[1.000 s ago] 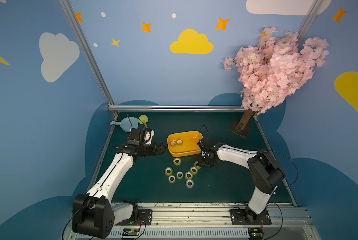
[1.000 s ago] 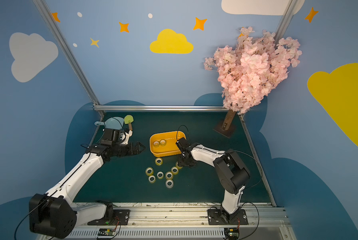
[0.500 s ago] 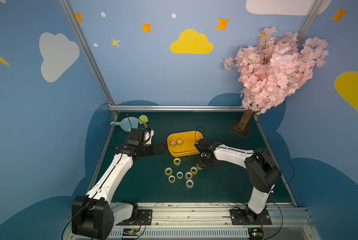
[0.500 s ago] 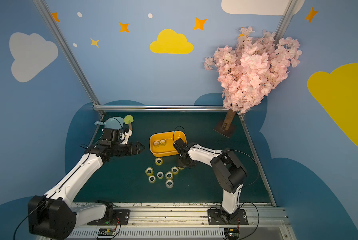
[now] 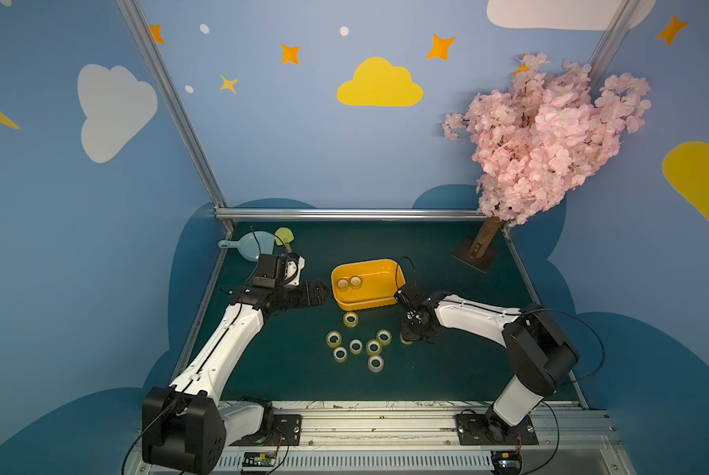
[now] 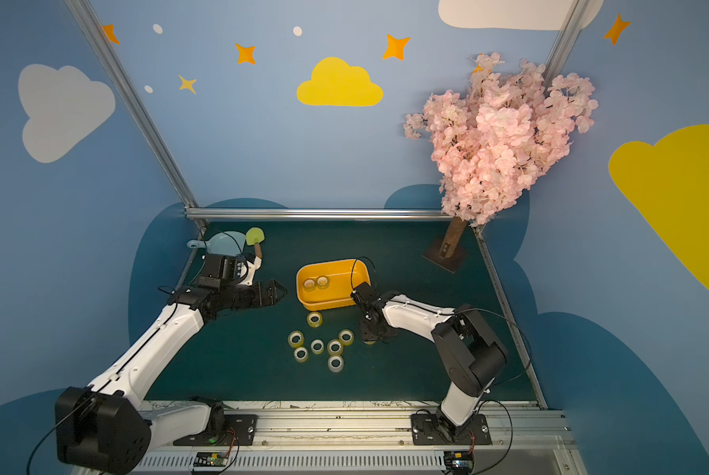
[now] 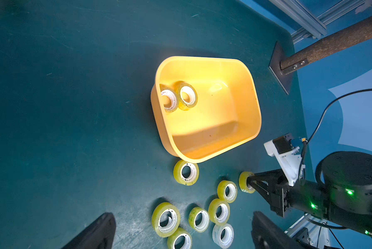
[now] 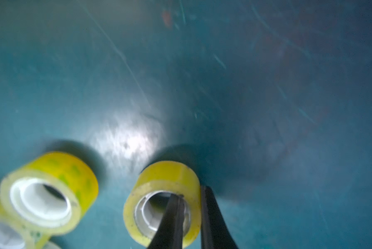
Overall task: Put the transparent tape into the storage box
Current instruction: Pick up the tape at the center of the board, then place the tape in the storage box.
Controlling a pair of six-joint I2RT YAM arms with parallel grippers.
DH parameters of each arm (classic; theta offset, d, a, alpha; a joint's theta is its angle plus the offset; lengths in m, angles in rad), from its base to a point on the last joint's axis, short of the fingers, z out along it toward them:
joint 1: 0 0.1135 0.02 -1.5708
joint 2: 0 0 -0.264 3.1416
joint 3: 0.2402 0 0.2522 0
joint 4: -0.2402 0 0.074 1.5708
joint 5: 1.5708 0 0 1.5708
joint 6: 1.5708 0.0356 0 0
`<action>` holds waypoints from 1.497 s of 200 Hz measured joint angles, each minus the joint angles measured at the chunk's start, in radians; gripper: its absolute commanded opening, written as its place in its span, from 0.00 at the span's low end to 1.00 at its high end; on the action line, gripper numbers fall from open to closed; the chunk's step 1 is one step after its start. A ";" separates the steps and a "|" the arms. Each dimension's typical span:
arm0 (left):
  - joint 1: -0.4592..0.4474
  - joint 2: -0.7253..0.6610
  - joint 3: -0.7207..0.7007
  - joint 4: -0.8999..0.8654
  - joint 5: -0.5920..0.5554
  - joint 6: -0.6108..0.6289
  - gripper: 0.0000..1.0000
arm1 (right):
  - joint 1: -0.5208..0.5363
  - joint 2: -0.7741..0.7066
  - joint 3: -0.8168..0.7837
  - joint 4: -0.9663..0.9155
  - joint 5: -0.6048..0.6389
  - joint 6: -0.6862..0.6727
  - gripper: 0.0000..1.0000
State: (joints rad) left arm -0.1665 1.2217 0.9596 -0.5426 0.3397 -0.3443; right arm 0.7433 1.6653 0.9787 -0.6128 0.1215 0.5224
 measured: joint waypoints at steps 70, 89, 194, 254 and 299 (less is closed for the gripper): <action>0.000 0.000 0.000 0.000 -0.001 0.000 1.00 | 0.000 -0.295 -0.025 -0.090 0.010 -0.024 0.00; 0.000 0.000 0.000 0.000 -0.001 0.000 1.00 | 0.000 -0.355 -0.018 -0.127 0.011 -0.037 0.00; 0.000 0.000 0.000 0.000 0.000 0.000 1.00 | -0.055 -0.359 0.180 -0.102 -0.041 -0.095 0.00; 0.000 -0.001 0.003 -0.003 -0.006 0.000 1.00 | -0.091 -0.049 0.418 -0.089 -0.180 -0.131 0.00; 0.000 -0.008 0.005 -0.004 -0.021 0.000 1.00 | -0.119 0.225 0.648 -0.109 -0.271 -0.162 0.00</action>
State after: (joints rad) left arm -0.1665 1.2137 0.9642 -0.5465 0.3191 -0.3439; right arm 0.6243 1.8900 1.6268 -0.7223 -0.1497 0.3603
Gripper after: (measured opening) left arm 0.999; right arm 0.148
